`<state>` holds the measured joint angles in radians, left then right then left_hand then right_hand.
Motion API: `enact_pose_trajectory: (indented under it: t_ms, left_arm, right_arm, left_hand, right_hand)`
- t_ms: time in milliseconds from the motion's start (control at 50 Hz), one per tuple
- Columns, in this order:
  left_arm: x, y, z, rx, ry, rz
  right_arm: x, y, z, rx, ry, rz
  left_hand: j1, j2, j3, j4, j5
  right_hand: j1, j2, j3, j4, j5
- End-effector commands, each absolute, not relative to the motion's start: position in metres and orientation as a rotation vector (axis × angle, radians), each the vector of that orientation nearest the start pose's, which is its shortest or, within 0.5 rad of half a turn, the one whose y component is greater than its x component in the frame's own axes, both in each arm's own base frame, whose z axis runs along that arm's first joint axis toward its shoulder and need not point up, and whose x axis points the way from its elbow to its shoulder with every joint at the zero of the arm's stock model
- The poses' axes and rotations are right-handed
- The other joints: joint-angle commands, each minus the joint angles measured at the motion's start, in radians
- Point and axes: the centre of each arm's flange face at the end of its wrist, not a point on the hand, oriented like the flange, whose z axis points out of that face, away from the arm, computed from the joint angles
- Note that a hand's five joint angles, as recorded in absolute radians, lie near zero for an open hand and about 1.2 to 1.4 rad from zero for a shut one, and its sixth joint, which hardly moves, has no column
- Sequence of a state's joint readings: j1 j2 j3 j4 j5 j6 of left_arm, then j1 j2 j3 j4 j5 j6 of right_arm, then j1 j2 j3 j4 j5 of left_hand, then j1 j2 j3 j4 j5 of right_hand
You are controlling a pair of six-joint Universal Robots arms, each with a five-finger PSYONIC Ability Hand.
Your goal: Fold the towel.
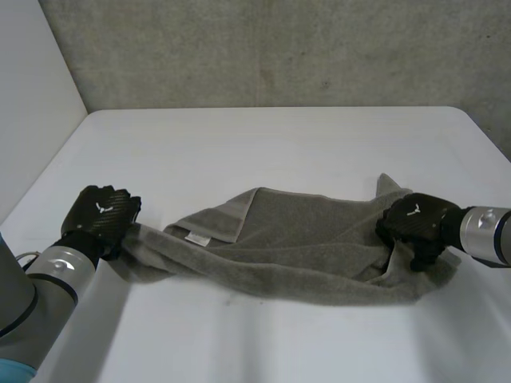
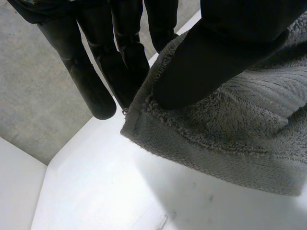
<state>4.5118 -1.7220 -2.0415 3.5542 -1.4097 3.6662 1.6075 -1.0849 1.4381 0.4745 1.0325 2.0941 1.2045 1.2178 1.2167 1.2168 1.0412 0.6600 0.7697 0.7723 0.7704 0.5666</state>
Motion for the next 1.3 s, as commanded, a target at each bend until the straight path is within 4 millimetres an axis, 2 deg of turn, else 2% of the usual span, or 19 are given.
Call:
enact_pose_trajectory:
  t_ms: [20,200,320,360,380,400,420,460,480,520,600,700,800,900,1000,1020,1060,1120,1300]
  left_arm:
    - [-0.199,-0.248,0.163,0.990,2.174,-1.920]
    - [-0.202,-0.264,0.166,0.985,2.148,-1.940]
    - [-0.213,-0.310,0.200,0.952,1.976,-2.082]
    - [-0.216,-0.326,0.216,0.930,1.901,-2.139]
    - [-0.217,-0.341,0.237,0.894,1.816,-2.201]
    - [-0.219,-0.355,0.266,0.842,1.699,-2.293]
    - [-0.219,-0.356,0.267,0.842,1.698,-2.294]
    - [-0.222,-0.373,0.324,0.746,1.441,-2.461]
    - [-0.222,-0.373,0.324,0.746,1.439,-2.462]
    - [-0.222,-0.379,0.380,0.600,1.152,-2.632]
    - [-0.218,-0.375,0.414,0.433,0.975,-2.766]
    - [-0.211,-0.362,0.433,0.331,0.926,-2.859]
    - [-0.212,-0.367,0.383,0.424,1.201,-2.774]
    - [-0.212,-0.353,0.285,0.576,1.614,-2.568]
    - [-0.208,-0.331,0.208,0.676,1.900,-2.373]
    - [-0.208,-0.331,0.208,0.677,1.901,-2.372]
    - [-0.207,-0.317,0.172,0.743,2.042,-2.261]
    - [-0.207,-0.310,0.159,0.772,2.092,-2.206]
    - [-0.196,-0.293,0.138,0.900,2.120,-1.999]
  right_arm:
    - [0.185,-0.296,0.169,-1.773,2.166,-1.282]
    - [0.194,-0.313,0.190,-1.842,2.119,-1.433]
    - [0.215,-0.356,0.238,-1.766,2.046,-1.838]
    - [0.223,-0.383,0.282,-1.614,1.955,-2.207]
    - [0.223,-0.383,0.282,-1.613,1.955,-2.209]
    - [0.225,-0.395,0.308,-1.499,1.874,-2.420]
    - [0.225,-0.395,0.309,-1.497,1.873,-2.422]
    - [0.221,-0.408,0.363,-1.172,1.657,-2.815]
    - [0.221,-0.408,0.363,-1.170,1.655,-2.817]
    - [0.212,-0.403,0.409,-0.845,1.418,-3.070]
    - [0.206,-0.392,0.427,-0.671,1.275,-3.150]
    - [0.206,-0.385,0.406,-0.720,1.326,-3.068]
    - [0.210,-0.382,0.364,-0.846,1.468,-2.912]
    - [0.217,-0.363,0.285,-1.053,1.678,-2.583]
    - [0.222,-0.339,0.221,-1.163,1.840,-2.273]
    - [0.222,-0.338,0.221,-1.164,1.840,-2.272]
    - [0.222,-0.324,0.175,-1.228,1.978,-2.048]
    - [0.219,-0.310,0.151,-1.328,2.080,-1.882]
    - [0.212,-0.294,0.143,-1.374,2.186,-1.684]
  left_hand:
    - [0.192,0.178,0.180,0.179,0.181]
    - [0.192,0.178,0.180,0.179,0.181]
    - [0.192,0.178,0.180,0.179,0.181]
    - [0.192,0.178,0.180,0.179,0.181]
    - [0.192,0.178,0.180,0.179,0.181]
    - [0.192,0.178,0.180,0.179,0.181]
    - [0.192,0.178,0.180,0.179,0.181]
    - [0.192,0.178,0.180,0.179,0.181]
    - [0.192,0.178,0.180,0.179,0.181]
    - [0.192,0.178,0.180,0.179,0.181]
    - [0.192,0.178,0.180,0.179,0.181]
    - [0.192,0.178,0.180,0.179,0.181]
    - [0.192,0.178,0.180,0.179,0.181]
    - [0.192,0.178,0.180,0.179,0.181]
    - [0.192,0.178,0.180,0.179,0.181]
    - [0.192,0.178,0.180,0.179,0.181]
    - [0.192,0.178,0.180,0.179,0.181]
    - [0.192,0.178,0.180,0.179,0.181]
    - [0.192,0.178,0.180,0.179,0.181]
  right_hand:
    - [0.735,0.625,0.622,0.624,0.654]
    - [0.736,0.627,0.624,0.626,0.655]
    - [0.736,0.627,0.624,0.626,0.655]
    - [0.736,0.627,0.624,0.626,0.655]
    - [0.736,0.627,0.624,0.626,0.655]
    - [0.736,0.627,0.624,0.626,0.655]
    - [0.736,0.627,0.624,0.626,0.655]
    - [0.736,0.627,0.624,0.626,0.655]
    - [0.736,0.627,0.624,0.626,0.655]
    - [0.736,0.627,0.624,0.626,0.655]
    - [0.736,0.627,0.624,0.626,0.655]
    - [0.736,0.627,0.624,0.626,0.655]
    - [0.736,0.627,0.624,0.626,0.655]
    - [0.736,0.627,0.624,0.626,0.655]
    - [0.736,0.627,0.624,0.626,0.655]
    - [0.736,0.627,0.624,0.626,0.655]
    - [0.736,0.627,0.624,0.626,0.655]
    - [0.736,0.627,0.624,0.626,0.655]
    - [0.736,0.627,0.624,0.626,0.655]
